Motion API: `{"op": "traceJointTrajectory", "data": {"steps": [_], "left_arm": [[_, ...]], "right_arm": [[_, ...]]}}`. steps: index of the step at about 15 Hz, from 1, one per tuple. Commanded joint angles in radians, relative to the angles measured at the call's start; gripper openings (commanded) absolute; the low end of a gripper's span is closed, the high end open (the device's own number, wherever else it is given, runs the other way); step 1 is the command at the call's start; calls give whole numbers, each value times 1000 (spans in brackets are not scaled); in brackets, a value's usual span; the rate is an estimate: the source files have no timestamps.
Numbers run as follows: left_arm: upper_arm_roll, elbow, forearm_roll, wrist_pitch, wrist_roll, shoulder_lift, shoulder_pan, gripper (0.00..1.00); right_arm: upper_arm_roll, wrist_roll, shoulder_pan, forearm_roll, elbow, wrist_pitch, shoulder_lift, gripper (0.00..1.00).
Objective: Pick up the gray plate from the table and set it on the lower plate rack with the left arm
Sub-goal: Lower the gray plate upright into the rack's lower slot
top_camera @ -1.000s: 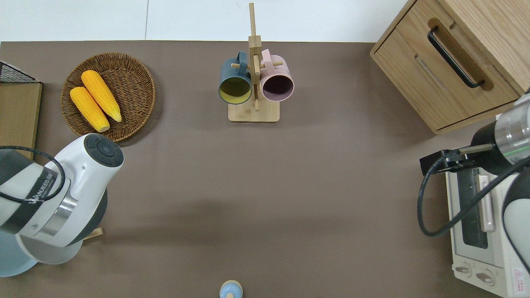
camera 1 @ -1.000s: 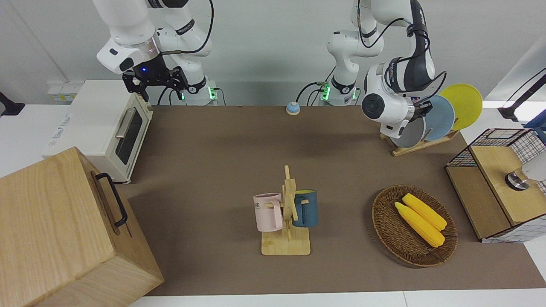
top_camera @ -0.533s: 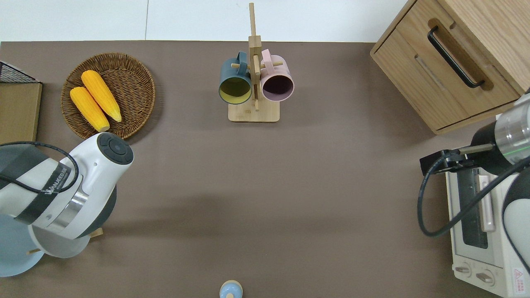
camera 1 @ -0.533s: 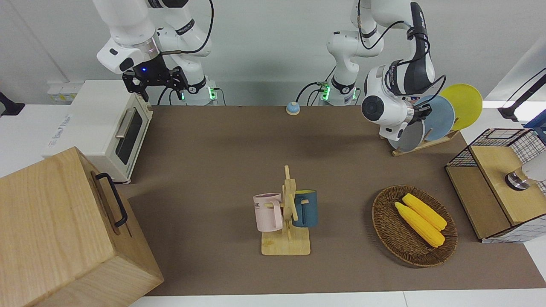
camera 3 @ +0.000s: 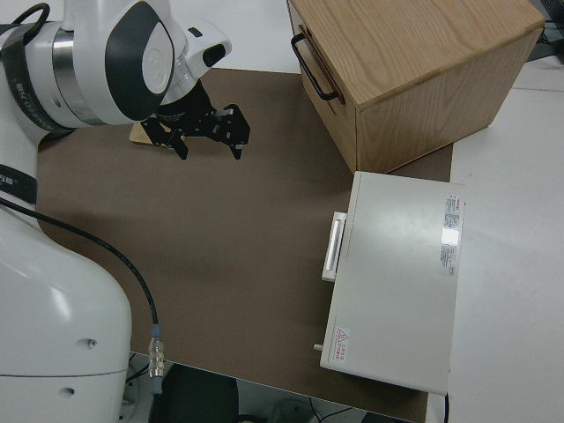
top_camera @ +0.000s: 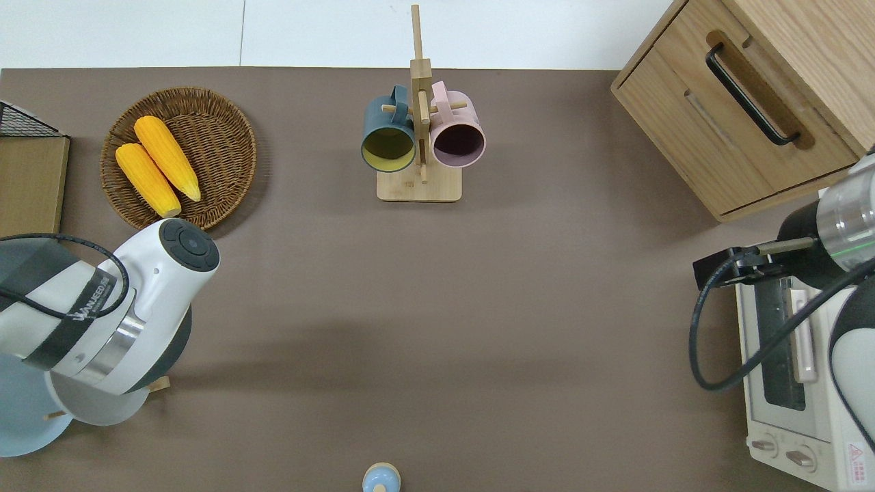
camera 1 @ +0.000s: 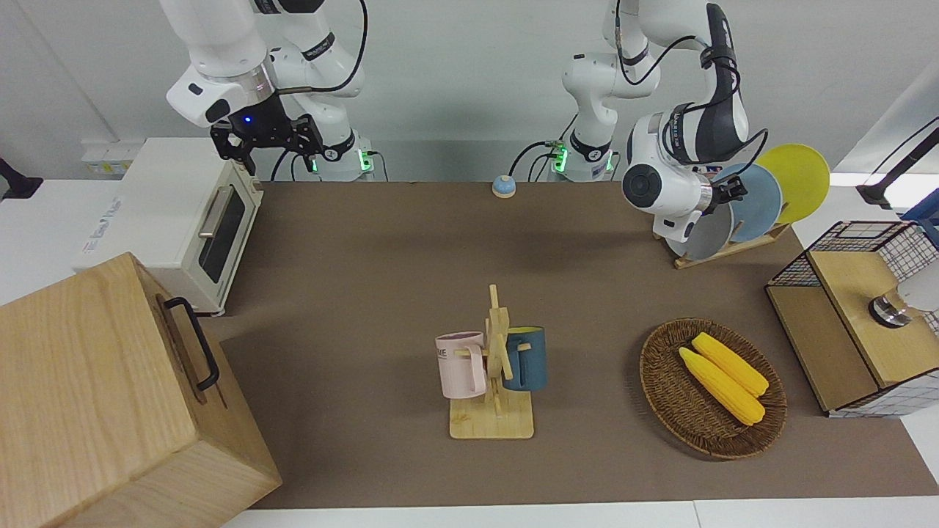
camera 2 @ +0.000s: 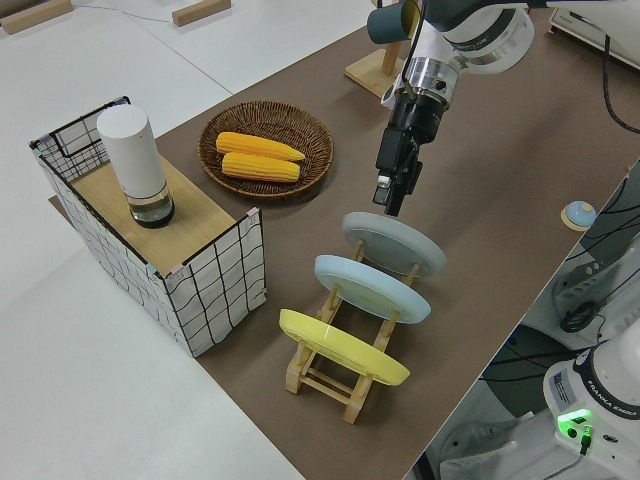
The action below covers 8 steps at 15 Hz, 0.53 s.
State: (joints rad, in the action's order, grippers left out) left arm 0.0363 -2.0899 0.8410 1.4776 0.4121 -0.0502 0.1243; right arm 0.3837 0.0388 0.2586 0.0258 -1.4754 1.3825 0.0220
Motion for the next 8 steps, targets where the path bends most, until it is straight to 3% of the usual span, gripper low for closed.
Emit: {"op": "traceJointTrajectory", "data": {"steps": [1,8], "left_arm": [[-10,8,-48,17,-7,9,2,661],[-18,138,-282,7,-156,32,-15,656]], "right_arm": [[20,12,24,6,6,-11,-2,983],[21,12,24,6,7,-11,-4,983]]}}
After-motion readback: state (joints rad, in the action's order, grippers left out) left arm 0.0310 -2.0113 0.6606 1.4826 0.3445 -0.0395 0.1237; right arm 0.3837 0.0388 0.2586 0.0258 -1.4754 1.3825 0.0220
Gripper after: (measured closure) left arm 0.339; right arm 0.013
